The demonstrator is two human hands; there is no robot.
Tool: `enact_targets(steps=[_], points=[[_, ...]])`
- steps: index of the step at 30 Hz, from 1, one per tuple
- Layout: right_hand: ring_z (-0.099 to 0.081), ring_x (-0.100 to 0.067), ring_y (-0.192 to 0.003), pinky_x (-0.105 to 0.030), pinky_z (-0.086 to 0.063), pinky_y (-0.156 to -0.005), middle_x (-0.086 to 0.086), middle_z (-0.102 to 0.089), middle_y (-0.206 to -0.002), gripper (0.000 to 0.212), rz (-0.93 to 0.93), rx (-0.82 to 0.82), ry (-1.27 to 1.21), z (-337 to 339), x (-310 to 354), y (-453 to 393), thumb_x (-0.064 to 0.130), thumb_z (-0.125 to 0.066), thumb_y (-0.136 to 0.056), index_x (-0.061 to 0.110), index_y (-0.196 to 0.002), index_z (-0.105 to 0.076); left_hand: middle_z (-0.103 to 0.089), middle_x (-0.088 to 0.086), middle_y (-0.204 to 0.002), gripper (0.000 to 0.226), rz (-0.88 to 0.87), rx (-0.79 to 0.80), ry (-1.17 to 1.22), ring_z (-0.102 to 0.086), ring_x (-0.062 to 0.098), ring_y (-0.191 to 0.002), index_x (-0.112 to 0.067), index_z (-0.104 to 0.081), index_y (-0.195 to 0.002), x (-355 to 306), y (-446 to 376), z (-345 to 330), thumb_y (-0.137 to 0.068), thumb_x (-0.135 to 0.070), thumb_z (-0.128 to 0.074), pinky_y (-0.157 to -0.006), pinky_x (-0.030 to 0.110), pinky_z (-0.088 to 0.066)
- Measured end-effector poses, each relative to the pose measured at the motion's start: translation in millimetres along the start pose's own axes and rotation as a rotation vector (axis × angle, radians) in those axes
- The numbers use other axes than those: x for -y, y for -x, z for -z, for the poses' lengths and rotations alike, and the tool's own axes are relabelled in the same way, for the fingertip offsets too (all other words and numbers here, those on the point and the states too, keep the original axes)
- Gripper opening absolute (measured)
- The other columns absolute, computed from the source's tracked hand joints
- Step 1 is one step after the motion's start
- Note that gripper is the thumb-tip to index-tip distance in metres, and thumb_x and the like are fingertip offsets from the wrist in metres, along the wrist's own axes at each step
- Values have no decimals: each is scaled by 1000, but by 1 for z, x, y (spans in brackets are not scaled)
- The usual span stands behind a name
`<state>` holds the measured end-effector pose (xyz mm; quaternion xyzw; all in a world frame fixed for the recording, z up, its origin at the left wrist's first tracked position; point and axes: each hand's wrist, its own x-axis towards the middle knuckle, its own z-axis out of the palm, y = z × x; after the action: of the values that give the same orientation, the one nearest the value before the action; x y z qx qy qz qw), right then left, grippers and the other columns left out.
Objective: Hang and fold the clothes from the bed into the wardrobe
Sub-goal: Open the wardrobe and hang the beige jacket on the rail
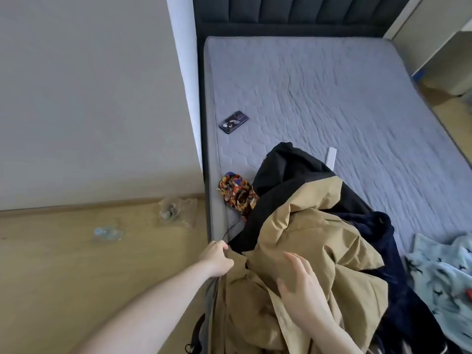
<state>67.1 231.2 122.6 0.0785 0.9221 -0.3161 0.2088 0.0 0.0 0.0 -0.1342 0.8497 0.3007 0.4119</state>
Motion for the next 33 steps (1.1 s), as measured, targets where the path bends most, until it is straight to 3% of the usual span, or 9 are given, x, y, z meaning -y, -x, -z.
enact_targets(steps=[7,11,14,19,22,25,29,31,33], points=[[-42,1,-125,-17,-35,-99,35,-33,-137,58,-12,18,15,-57,-48,-57,23,-64,-95,41,-145,-40,-18,1,-168,84,64,95,292,-26,31,-151,-33,-10,-162,-6,-122,-39,-91,-23,-53,-119,39,-32],[-42,4,-127,-15,-34,-99,34,-35,-138,57,-47,33,-3,-70,-64,-62,21,-63,-95,42,-144,-42,-29,6,-165,69,67,175,271,-30,32,-149,-27,-23,-160,1,-157,-56,-97,-29,-53,-119,40,-32],[-41,8,-121,-8,-33,-93,31,-37,-140,57,-75,47,-12,-71,-66,-55,21,-63,-95,41,-144,-43,-49,-1,-153,67,0,155,198,-47,26,-139,-23,-46,-151,0,-144,-55,-94,-56,-59,-102,31,-36],[-46,10,-117,5,-31,-86,26,-42,-137,53,-118,77,-72,-53,-47,-17,20,-65,-95,36,-142,-48,-75,-7,-109,78,-95,6,117,-67,22,-108,-29,-74,-110,-1,-59,-33,-68,-92,-53,-93,38,-49],[-46,18,-112,4,-34,-83,24,-43,-137,52,-114,82,-101,-31,-29,14,20,-64,-95,34,-142,-48,-77,-12,-86,60,-172,104,338,-72,10,-85,-31,-78,-90,-6,11,-14,-68,-86,-65,-86,44,-58],[-49,9,-115,-6,-40,-83,22,-43,-142,52,-110,96,-128,-3,-9,53,22,-62,-97,39,-143,-44,-65,-16,-65,64,-221,192,434,-62,3,-65,-16,-67,-78,-14,93,2,-84,-79,-55,-72,36,-47],[-51,-1,-119,-20,-43,-88,21,-48,-136,50,-29,92,-170,34,20,117,24,-62,-97,46,-138,-43,-71,-19,-93,33,-252,191,472,-64,6,-92,-32,-73,-90,-16,208,13,-96,-53,-47,-91,35,-43],[-54,1,-117,-21,-44,-88,23,-52,-132,48,23,86,-197,48,30,154,24,-63,-97,49,-134,-44,-57,-20,-72,37,-271,107,484,-52,4,-70,-30,-59,-70,-17,271,14,-100,-47,-45,-77,34,-37],[-56,3,-115,-21,-48,-89,24,-58,-127,46,91,84,-221,62,36,192,24,-64,-96,52,-127,-46,-47,-9,-70,47,-299,-21,527,-42,11,-65,-10,-48,-79,-16,331,10,-101,-52,-43,-71,35,-31]])
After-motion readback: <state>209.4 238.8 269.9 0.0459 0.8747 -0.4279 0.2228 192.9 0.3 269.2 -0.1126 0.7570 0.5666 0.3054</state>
